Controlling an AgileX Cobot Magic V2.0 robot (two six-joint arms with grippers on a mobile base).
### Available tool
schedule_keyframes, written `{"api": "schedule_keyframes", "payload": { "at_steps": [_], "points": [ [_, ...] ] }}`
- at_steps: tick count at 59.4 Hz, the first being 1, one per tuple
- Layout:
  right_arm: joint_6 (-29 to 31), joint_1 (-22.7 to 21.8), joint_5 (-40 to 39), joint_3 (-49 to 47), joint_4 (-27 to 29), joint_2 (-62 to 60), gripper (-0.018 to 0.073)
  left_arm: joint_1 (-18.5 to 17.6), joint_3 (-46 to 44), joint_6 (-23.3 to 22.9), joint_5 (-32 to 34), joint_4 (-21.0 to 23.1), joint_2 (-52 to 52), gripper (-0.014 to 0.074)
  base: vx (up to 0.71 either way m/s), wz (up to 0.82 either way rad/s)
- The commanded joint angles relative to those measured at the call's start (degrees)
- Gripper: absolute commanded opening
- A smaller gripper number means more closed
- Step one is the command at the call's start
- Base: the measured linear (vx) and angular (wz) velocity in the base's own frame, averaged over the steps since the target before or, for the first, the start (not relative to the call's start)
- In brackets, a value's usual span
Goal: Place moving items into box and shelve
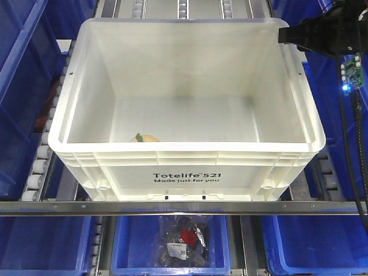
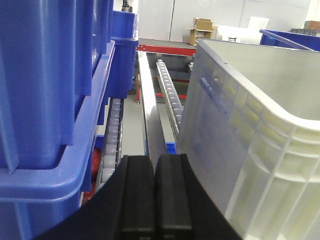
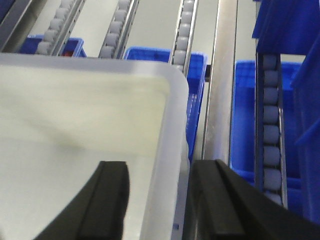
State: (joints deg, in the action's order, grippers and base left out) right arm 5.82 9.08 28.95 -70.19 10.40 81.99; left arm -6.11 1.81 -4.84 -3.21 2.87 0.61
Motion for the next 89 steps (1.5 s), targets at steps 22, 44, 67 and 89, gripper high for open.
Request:
{"api": "schedule_keyframes", "payload": {
  "at_steps": [22, 44, 67, 89],
  "points": [
    [-0.9, -0.1, 1.6, -2.0, -1.3, -2.7, 0.0459, -0.1, 0.9, 0.0, 4.7, 0.0, 0.9, -0.0008, 0.00, 0.00],
    [-2.7, -0.1, -8.5, 15.9, -2.5, -17.0, 0.0459, -0.1, 0.9, 0.0, 4.7, 0.0, 0.9, -0.0007, 0.00, 0.00],
    [0.9, -7.2, -13.0, 39.3, -4.2, -41.8, 0.0300, -0.1, 0.9, 0.0, 4.7, 0.0, 0.9, -0.0006, 0.00, 0.00],
    [0.9, -11.9, -30.0, 58.5, -12.1, -59.3, -0.0013, -0.1, 0.9, 0.0, 4.7, 0.0, 0.9, -0.0006, 0.00, 0.00]
  ]
}}
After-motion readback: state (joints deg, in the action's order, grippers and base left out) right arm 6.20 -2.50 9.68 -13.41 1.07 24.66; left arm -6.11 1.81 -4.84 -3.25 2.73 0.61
